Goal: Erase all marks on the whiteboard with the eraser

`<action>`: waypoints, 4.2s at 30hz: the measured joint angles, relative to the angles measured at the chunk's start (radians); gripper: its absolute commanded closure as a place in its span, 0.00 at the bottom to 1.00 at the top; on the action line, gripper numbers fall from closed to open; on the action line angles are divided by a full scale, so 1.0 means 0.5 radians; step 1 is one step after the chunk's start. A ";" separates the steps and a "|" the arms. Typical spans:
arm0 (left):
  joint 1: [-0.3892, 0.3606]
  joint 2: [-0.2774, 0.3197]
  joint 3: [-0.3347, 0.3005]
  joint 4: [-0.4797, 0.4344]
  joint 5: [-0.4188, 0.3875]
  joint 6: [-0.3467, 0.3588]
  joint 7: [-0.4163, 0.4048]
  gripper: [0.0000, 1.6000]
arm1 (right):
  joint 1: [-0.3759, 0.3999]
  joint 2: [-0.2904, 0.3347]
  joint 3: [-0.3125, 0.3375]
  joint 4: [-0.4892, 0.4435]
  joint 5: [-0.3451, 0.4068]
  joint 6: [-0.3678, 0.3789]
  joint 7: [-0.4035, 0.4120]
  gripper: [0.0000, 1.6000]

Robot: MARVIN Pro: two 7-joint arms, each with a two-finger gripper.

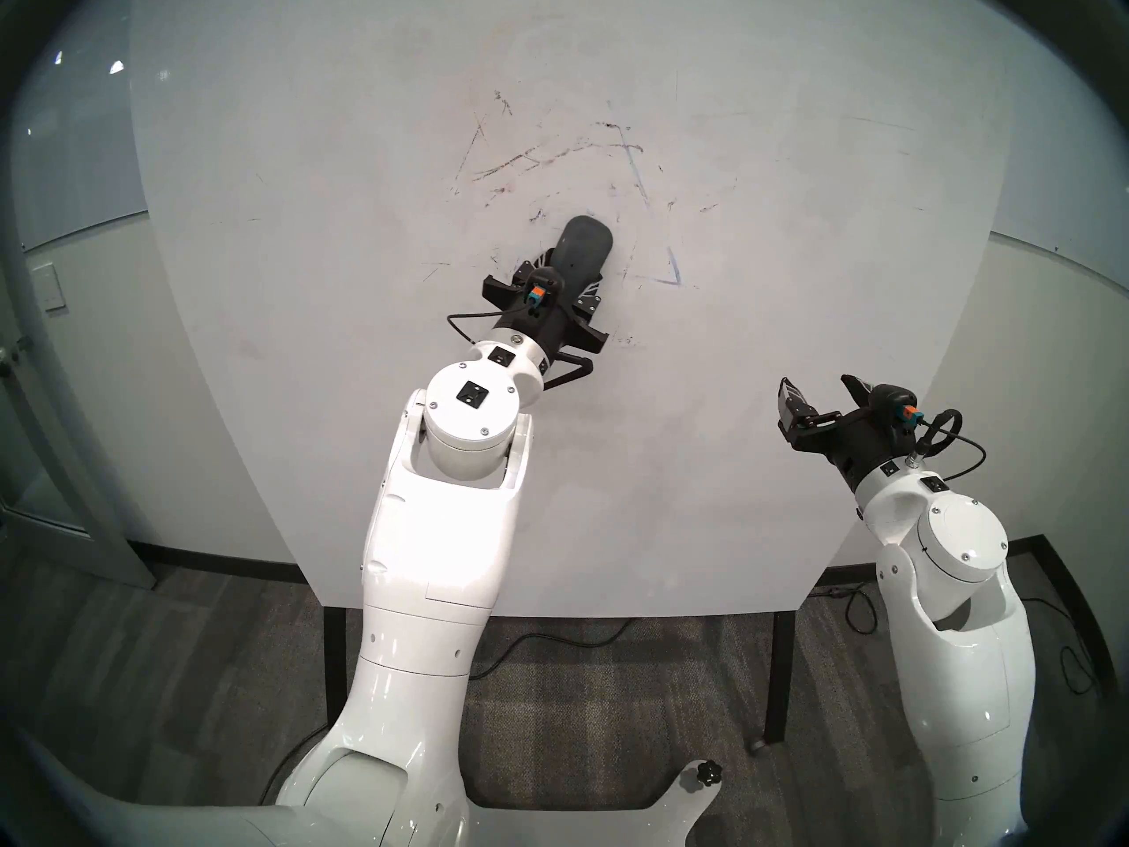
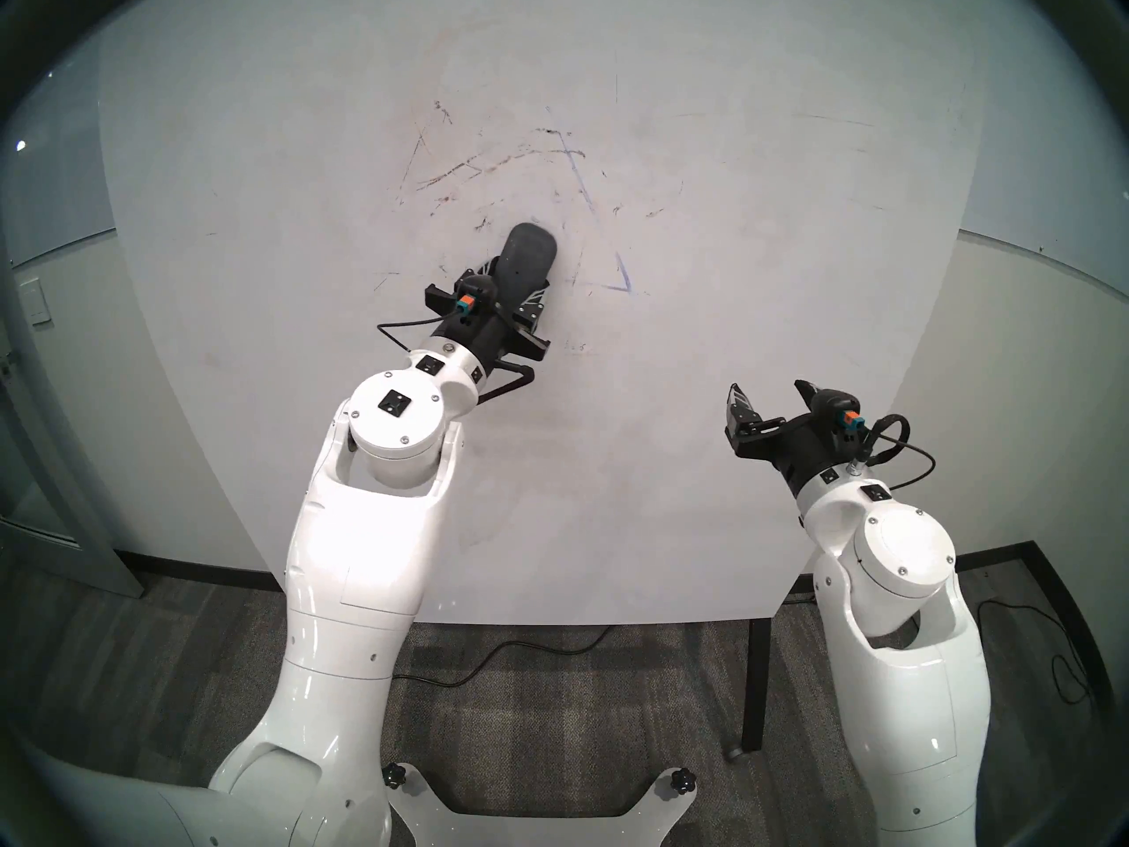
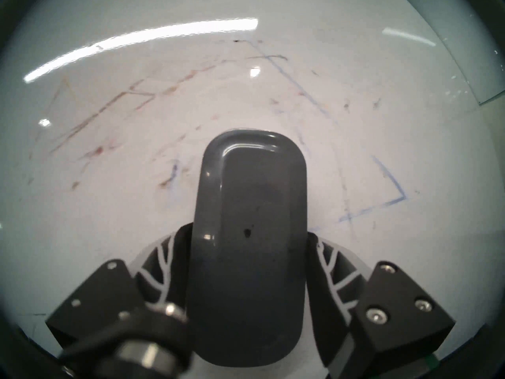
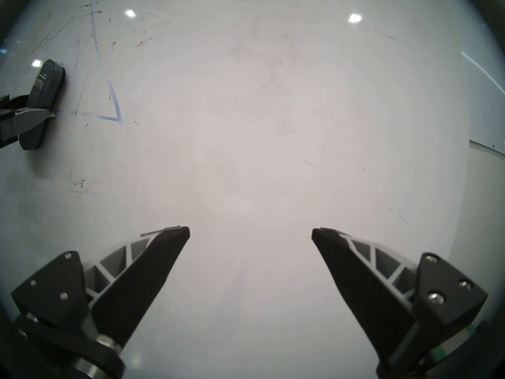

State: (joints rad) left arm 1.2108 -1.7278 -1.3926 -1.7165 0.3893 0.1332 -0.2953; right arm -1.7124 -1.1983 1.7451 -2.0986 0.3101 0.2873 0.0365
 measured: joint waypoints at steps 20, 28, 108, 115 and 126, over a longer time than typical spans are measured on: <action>-0.052 -0.013 0.022 0.198 0.046 -0.133 0.094 1.00 | 0.000 0.000 0.000 0.000 0.000 0.000 0.000 0.00; -0.059 -0.028 0.016 0.224 0.059 -0.161 0.112 0.13 | 0.000 0.000 0.000 0.000 0.000 0.000 0.000 0.00; 0.986 0.238 -1.028 -0.910 -0.867 0.101 -1.064 0.00 | 0.000 0.000 0.000 0.000 0.000 0.000 0.000 0.00; 1.128 0.196 -1.101 -0.887 -0.921 -0.095 -1.071 0.00 | 0.000 0.000 0.000 0.000 0.000 0.000 0.000 0.00; 1.179 0.164 -1.144 -0.794 -0.958 -0.232 -0.988 0.00 | 0.000 0.000 0.000 -0.001 0.000 0.000 0.000 0.00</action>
State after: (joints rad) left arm 1.8002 -1.6460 -1.9647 -2.1133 -0.0895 0.0173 -0.7891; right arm -1.7125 -1.1983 1.7451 -2.0990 0.3101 0.2874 0.0365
